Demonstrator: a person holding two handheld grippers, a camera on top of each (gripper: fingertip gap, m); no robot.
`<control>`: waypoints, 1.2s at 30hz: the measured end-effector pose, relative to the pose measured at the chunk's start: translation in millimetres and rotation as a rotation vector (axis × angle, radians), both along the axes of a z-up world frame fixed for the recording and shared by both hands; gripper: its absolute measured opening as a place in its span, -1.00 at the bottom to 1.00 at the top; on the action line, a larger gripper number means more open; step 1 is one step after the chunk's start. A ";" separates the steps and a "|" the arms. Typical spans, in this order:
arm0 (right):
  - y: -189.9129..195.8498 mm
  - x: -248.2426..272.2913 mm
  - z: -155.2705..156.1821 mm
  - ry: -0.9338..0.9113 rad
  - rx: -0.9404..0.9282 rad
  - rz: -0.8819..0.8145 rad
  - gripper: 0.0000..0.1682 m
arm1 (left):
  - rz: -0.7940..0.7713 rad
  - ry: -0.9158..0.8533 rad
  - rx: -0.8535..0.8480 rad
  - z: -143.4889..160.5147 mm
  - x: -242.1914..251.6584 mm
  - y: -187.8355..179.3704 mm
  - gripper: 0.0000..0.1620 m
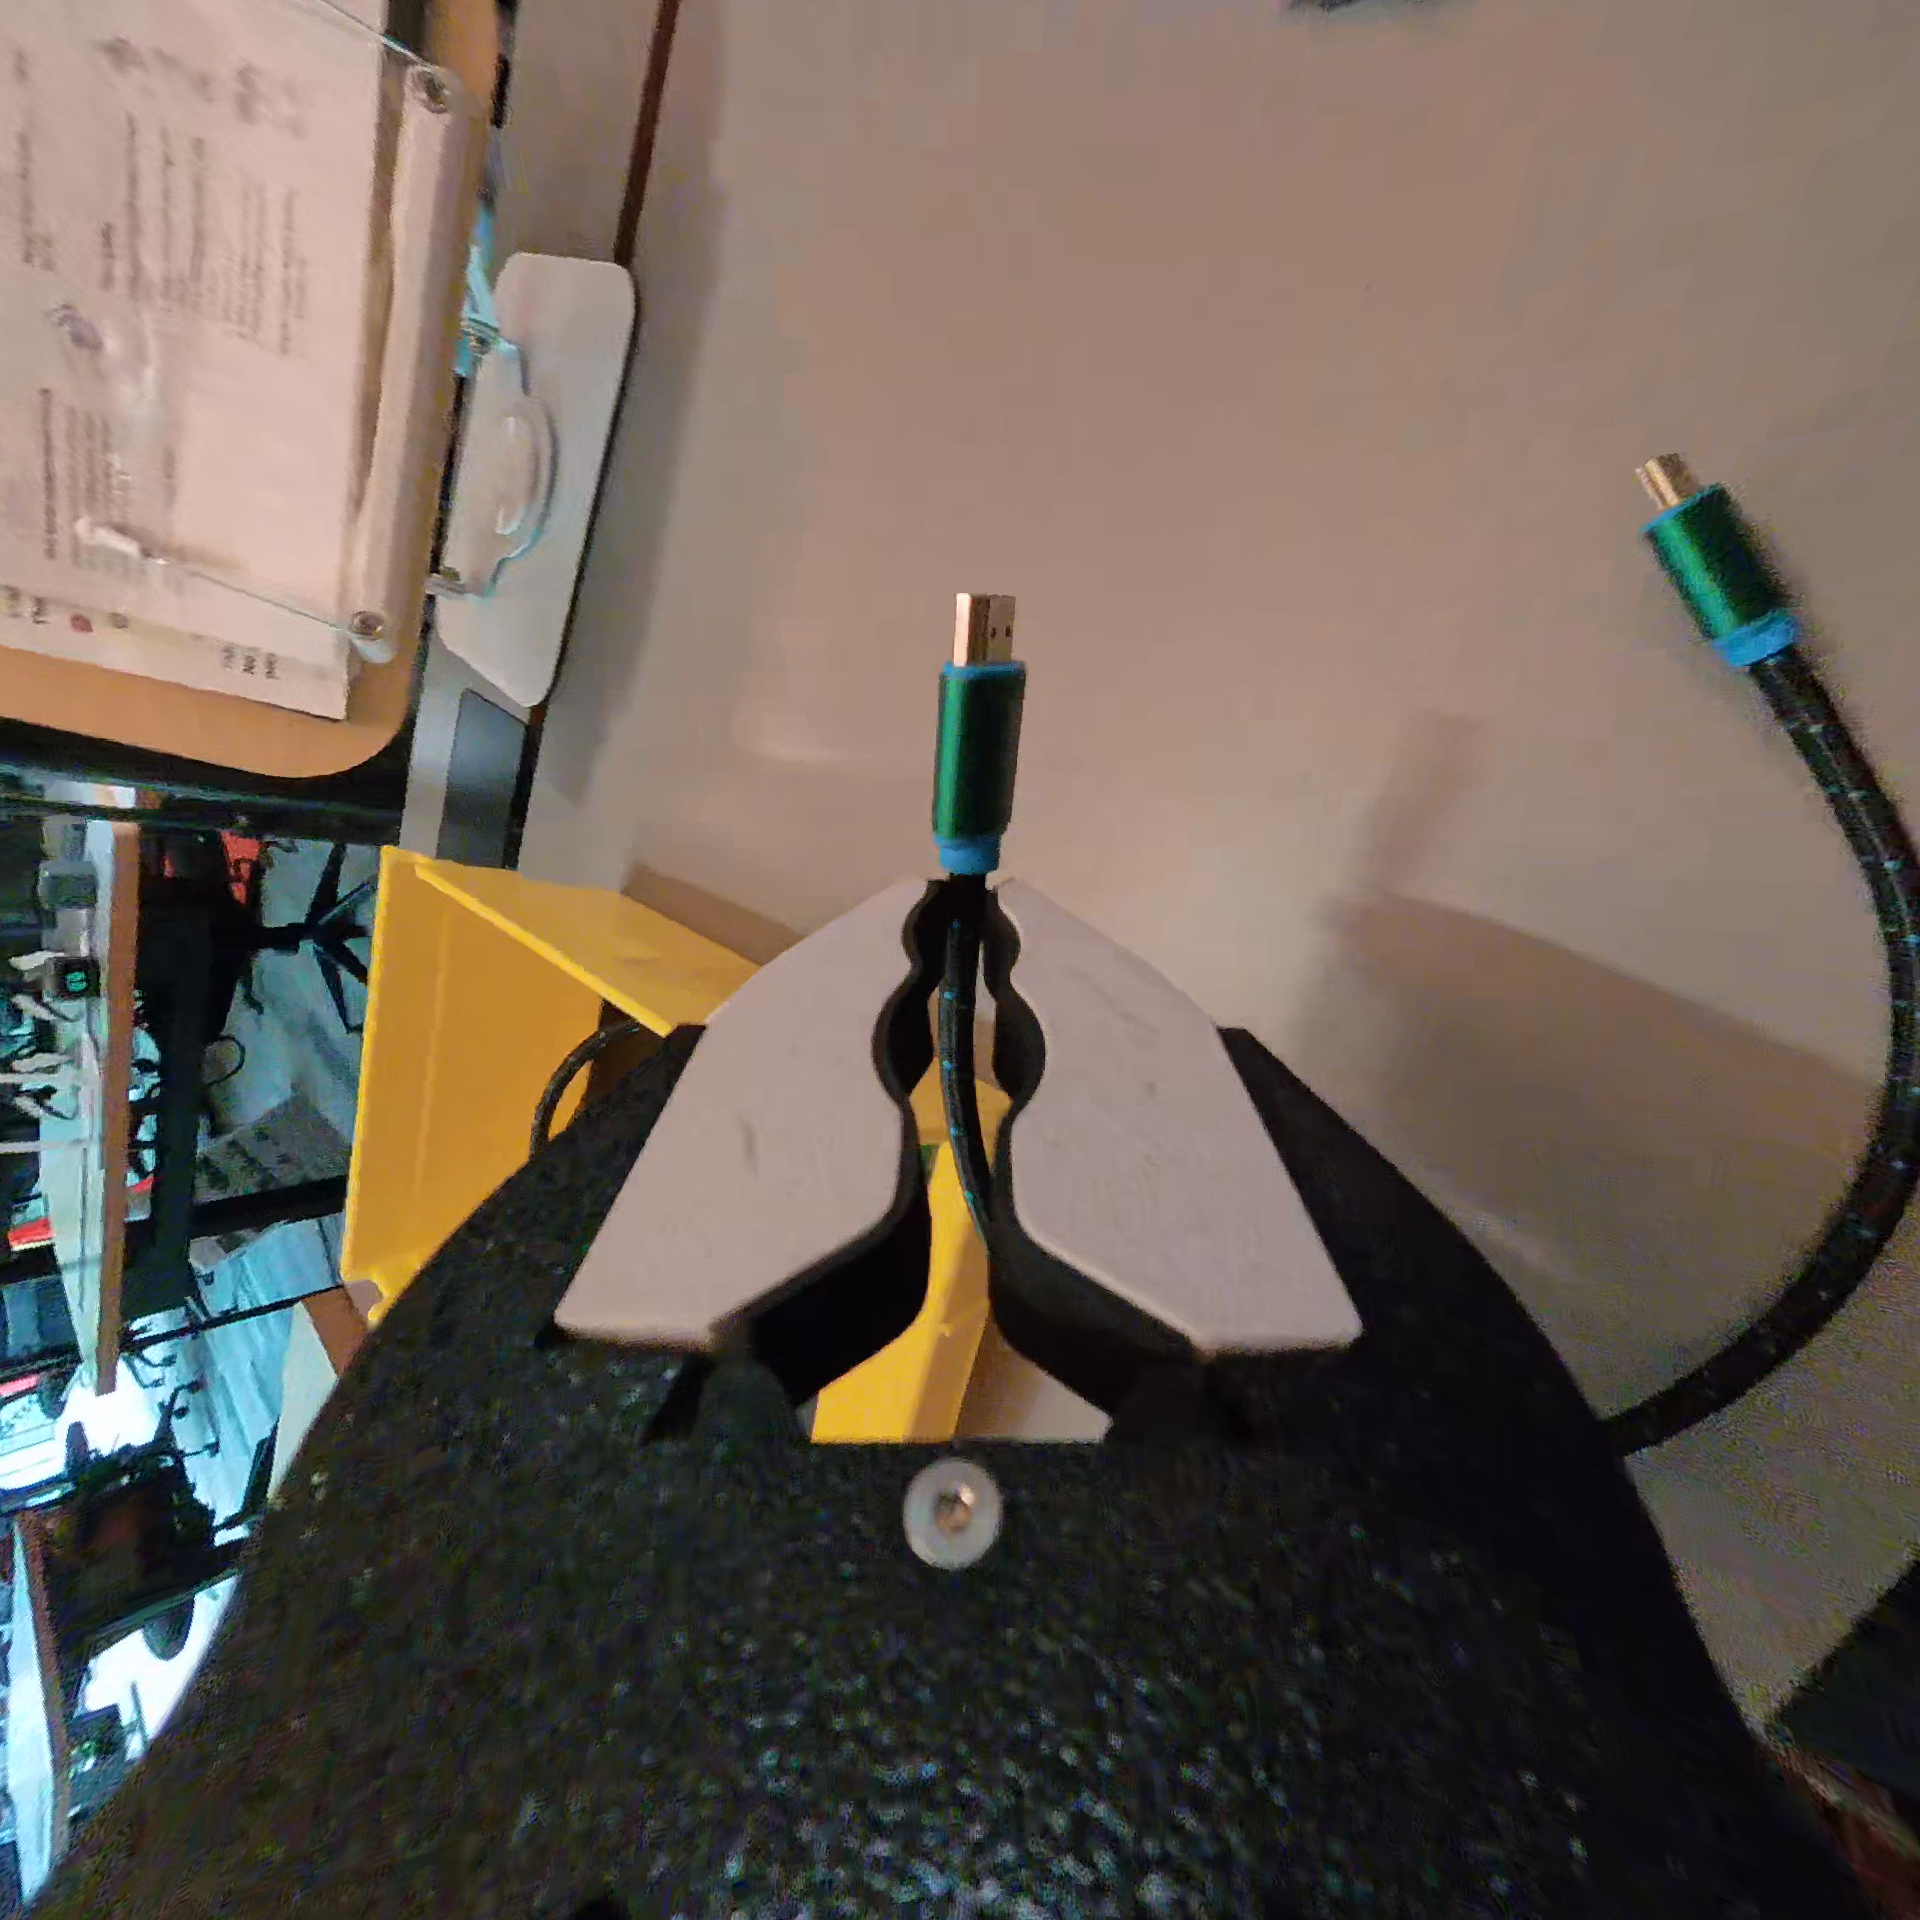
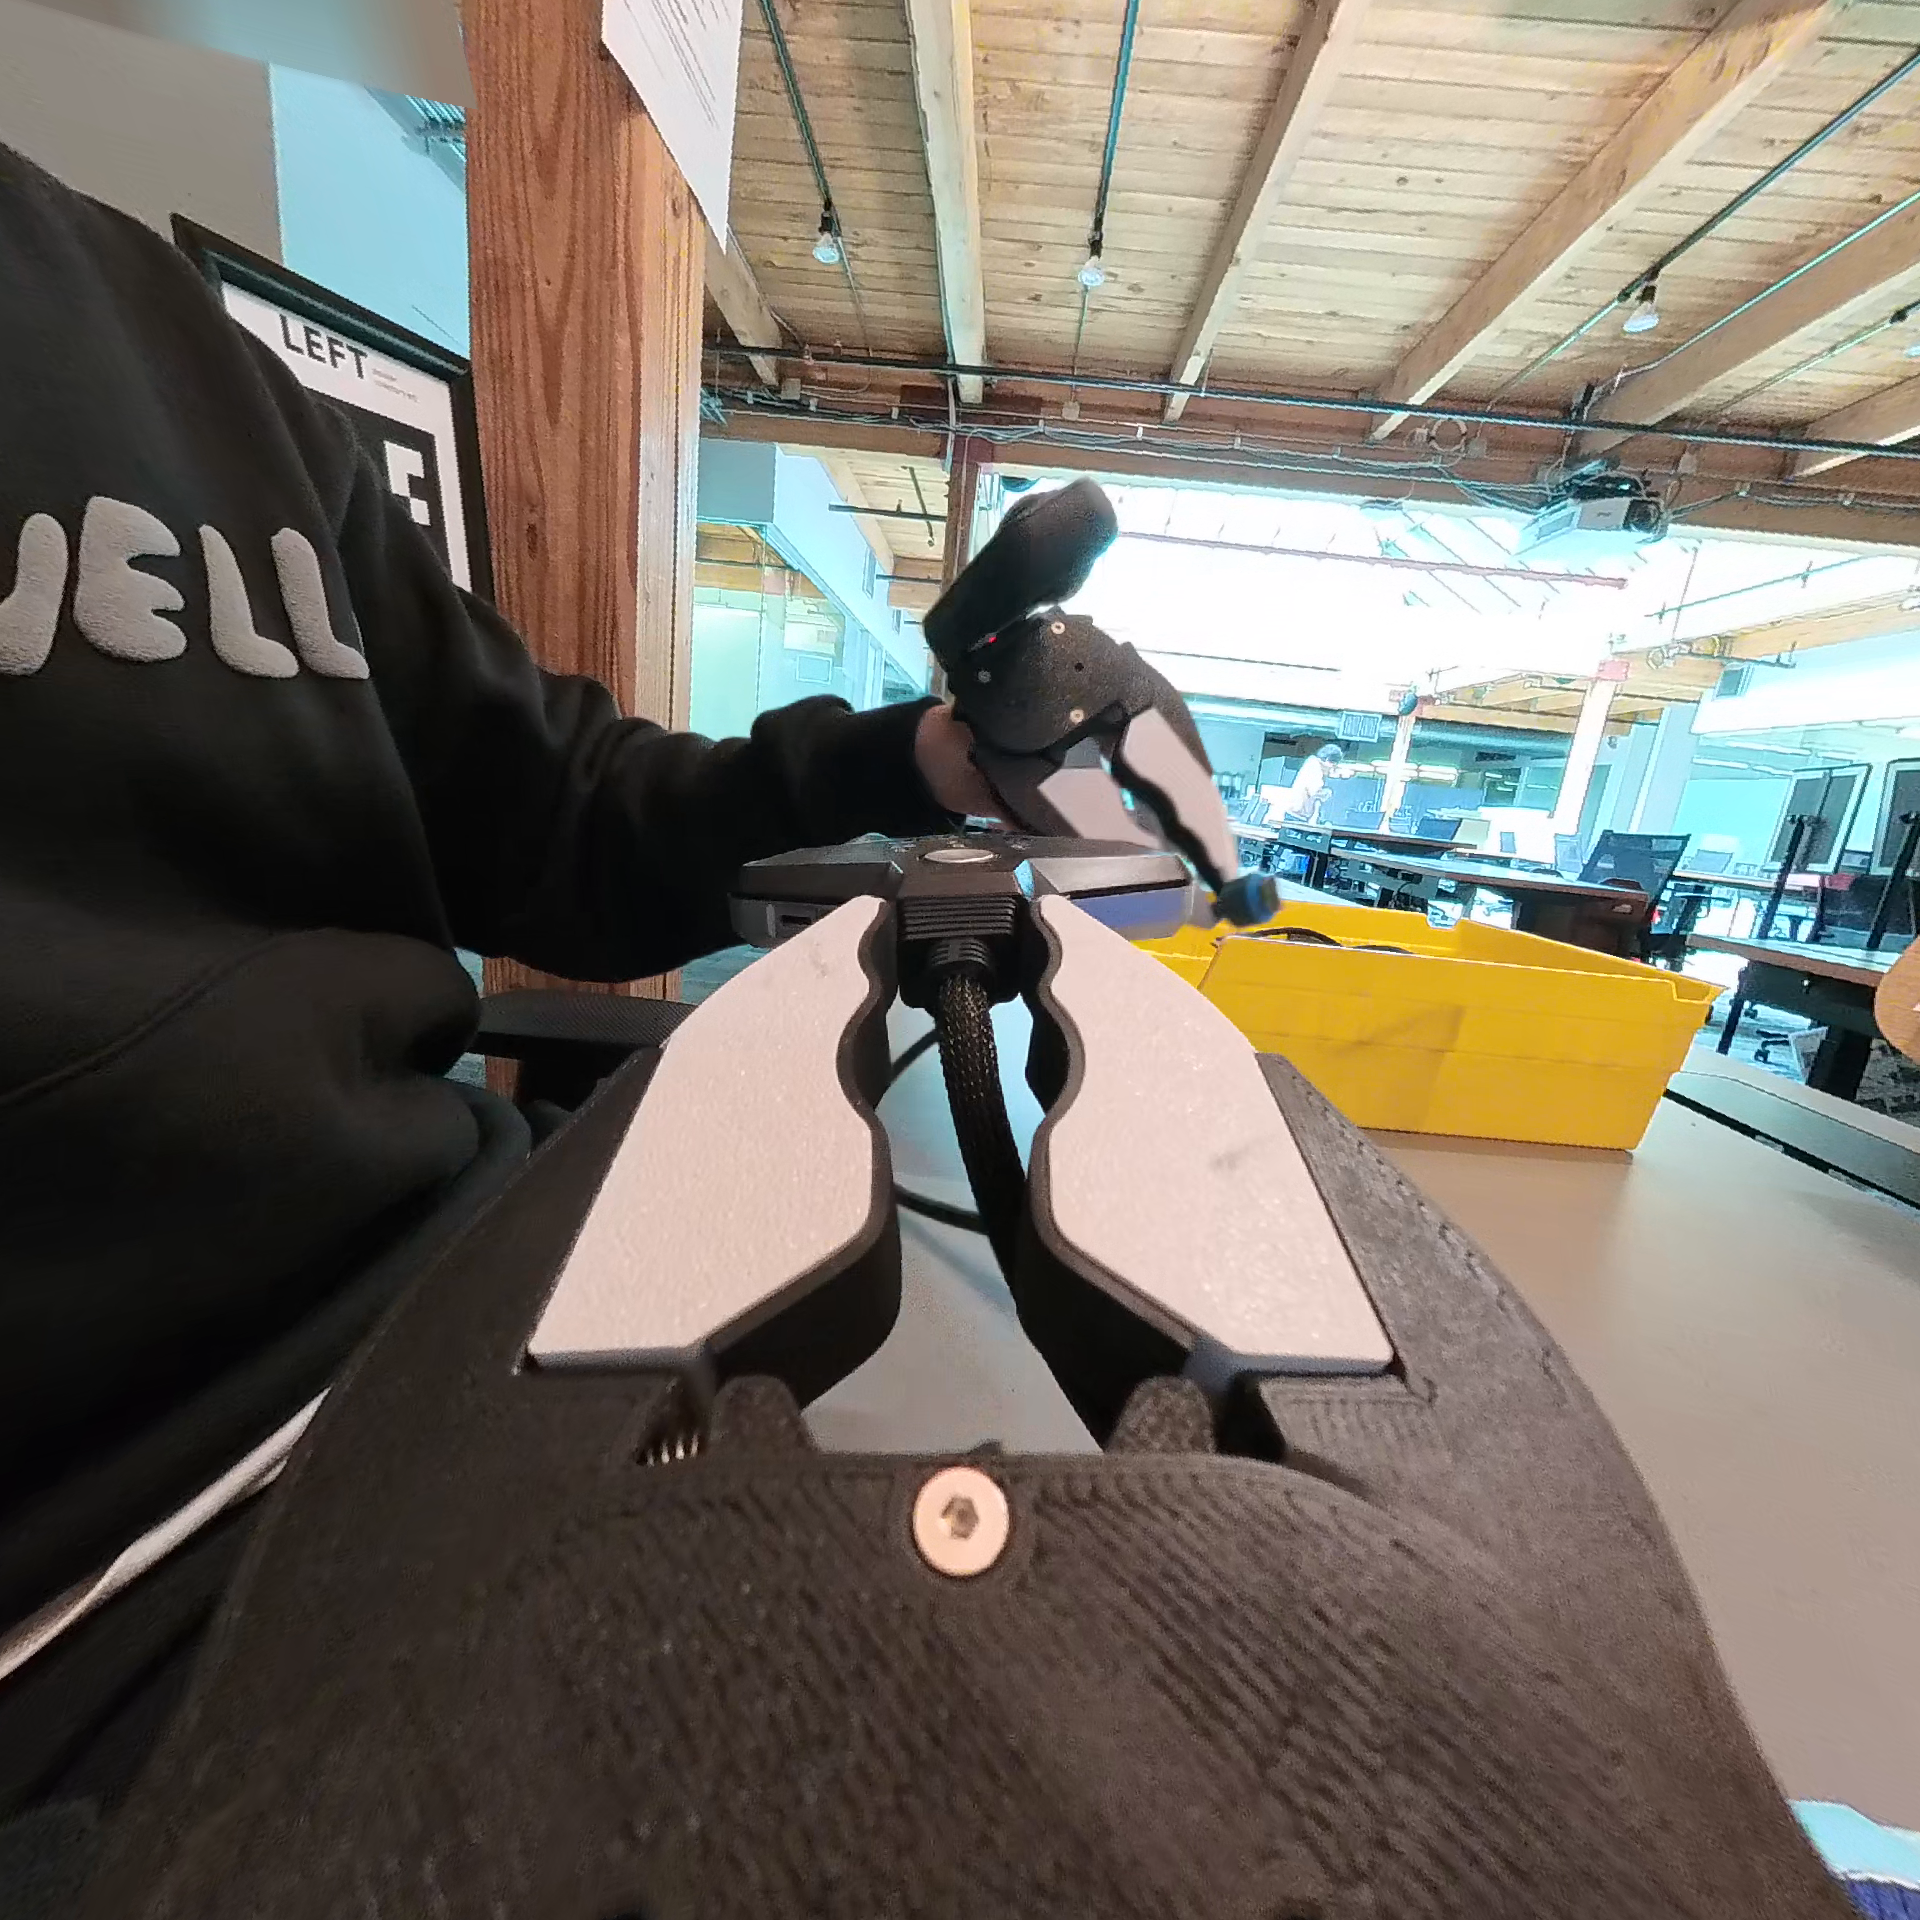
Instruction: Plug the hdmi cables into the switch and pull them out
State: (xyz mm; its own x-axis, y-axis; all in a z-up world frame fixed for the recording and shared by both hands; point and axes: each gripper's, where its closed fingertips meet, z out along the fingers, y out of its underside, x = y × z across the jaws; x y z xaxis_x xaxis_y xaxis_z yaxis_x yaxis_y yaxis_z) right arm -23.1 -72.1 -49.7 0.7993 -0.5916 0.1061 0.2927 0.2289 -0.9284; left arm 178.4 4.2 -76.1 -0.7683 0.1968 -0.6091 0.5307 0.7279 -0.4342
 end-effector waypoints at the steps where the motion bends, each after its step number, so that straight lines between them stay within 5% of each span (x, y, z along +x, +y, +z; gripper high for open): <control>1: 0.3 -0.3 -0.3 0.001 -0.001 0.001 -0.73 | 0.024 -0.049 -0.060 9.8 7.8 -3.5 -0.93; 7: 1.9 -0.4 -2.3 0.008 -0.010 0.008 -0.73 | 0.177 -0.532 -0.486 98.8 35.7 -19.1 -0.93; 12: -2.4 2.8 -1.4 0.005 -0.007 -0.031 -0.73 | -0.024 -0.462 -0.375 63.4 1.0 -44.3 -0.93; 19: -19.3 1.1 15.4 -0.032 0.131 -0.053 -0.73 | -0.391 -0.625 -0.312 69.0 -56.6 -38.0 -0.93; 26: -22.8 -11.3 31.1 -0.112 0.221 0.003 -0.73 | -0.361 -0.836 -0.268 86.5 -73.6 -37.7 -0.93; 33: -39.3 -29.3 45.1 -0.215 0.336 0.027 -0.74 | -0.044 -0.617 -0.208 79.5 -7.4 -18.6 -0.93; 36: -38.6 -33.3 46.0 -0.234 0.335 0.045 -0.73 | -0.039 -0.615 -0.176 74.4 -4.0 -12.4 -0.93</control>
